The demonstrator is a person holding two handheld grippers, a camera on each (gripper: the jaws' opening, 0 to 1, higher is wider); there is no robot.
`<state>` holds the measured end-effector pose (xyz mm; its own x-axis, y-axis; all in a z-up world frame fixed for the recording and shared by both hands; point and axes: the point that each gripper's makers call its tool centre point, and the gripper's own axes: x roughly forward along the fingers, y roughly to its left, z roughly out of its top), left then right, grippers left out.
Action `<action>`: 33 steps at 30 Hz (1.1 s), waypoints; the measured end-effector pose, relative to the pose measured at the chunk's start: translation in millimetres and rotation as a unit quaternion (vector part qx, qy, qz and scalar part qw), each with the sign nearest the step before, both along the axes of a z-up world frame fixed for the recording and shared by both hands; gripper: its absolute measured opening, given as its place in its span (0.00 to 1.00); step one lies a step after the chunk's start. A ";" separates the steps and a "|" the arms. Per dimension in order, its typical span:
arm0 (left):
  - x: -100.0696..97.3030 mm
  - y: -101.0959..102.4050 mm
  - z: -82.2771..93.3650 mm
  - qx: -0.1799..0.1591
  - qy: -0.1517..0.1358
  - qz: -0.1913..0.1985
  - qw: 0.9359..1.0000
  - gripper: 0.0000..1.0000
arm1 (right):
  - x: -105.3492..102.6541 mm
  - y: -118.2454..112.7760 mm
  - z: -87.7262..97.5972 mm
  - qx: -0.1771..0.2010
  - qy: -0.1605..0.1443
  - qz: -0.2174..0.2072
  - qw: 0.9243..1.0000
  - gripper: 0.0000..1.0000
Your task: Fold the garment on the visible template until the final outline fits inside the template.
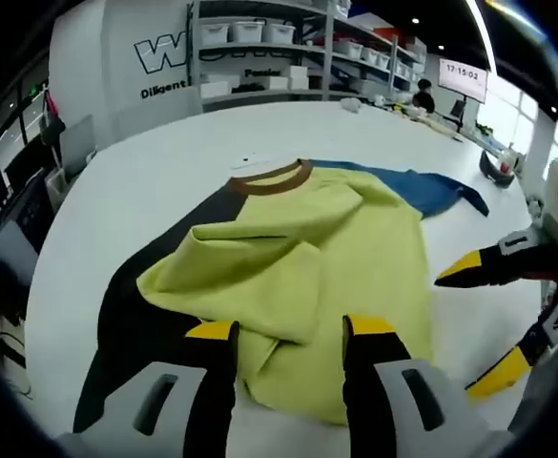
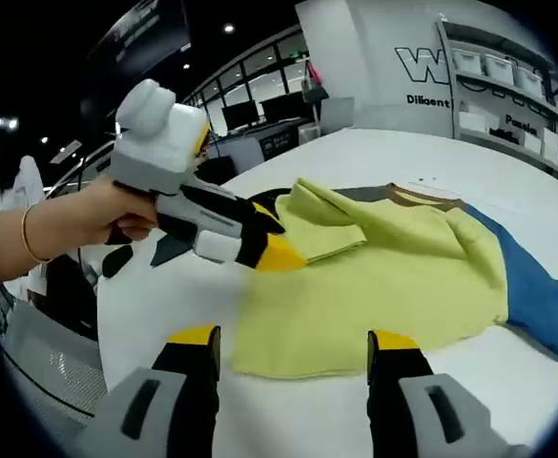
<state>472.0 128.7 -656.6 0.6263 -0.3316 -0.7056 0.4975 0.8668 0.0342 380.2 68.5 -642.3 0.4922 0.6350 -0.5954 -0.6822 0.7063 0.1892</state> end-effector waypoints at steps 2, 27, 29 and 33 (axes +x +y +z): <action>1.0 0.3 -2.5 -0.005 0.003 0.003 1.000 0.37 | -1.2 3.5 -4.9 -0.015 -0.003 0.006 1.000 0.55; -6.2 -2.4 -3.2 -0.046 0.023 0.015 0.999 0.04 | -11.7 6.5 -33.3 -0.098 -0.028 0.026 0.994 0.00; -6.0 -0.7 2.4 -0.047 0.016 0.013 0.999 0.04 | -12.0 4.6 -33.6 -0.097 -0.024 0.025 0.995 0.00; -6.6 7.3 14.6 -0.048 0.004 0.015 0.999 0.04 | -16.1 -3.3 -33.8 -0.100 -0.011 0.019 0.995 0.00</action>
